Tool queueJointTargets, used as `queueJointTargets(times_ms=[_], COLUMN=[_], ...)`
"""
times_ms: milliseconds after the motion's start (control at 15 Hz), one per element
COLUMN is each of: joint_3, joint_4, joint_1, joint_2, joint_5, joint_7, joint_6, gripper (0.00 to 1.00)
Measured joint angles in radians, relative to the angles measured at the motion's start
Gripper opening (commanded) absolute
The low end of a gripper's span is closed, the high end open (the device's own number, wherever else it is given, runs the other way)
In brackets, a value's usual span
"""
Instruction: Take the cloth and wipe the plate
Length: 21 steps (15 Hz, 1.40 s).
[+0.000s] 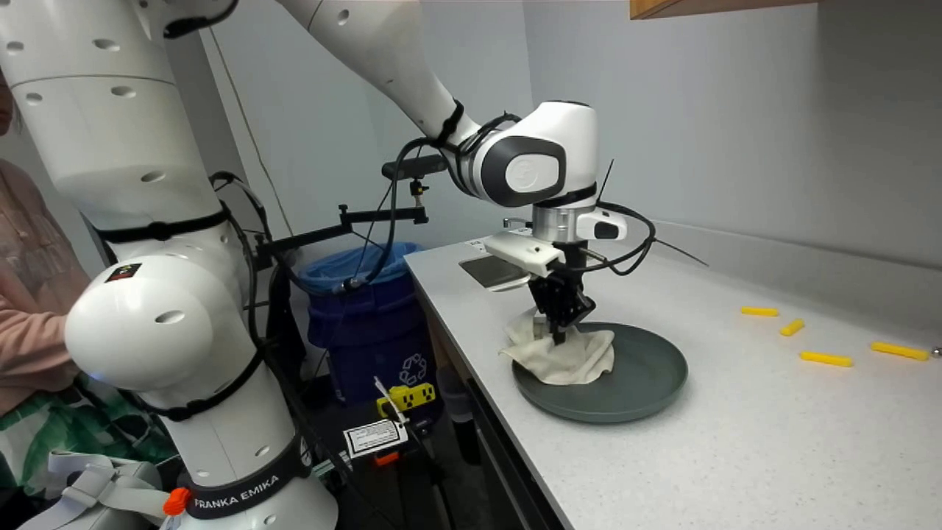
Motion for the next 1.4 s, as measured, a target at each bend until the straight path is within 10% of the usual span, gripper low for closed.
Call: queueJointTargets(times_ms=[867, 1400], joint_3=[-0.080, -0.059], joint_4=[0.046, -0.008], joint_1=[-0.070, -0.086], joint_2=[0.014, -0.006], joint_5=[-0.715, -0.540], joint_7=[0.370, 0.262], joint_6=[0.176, -0.006], gripper=[0.01, 0.01])
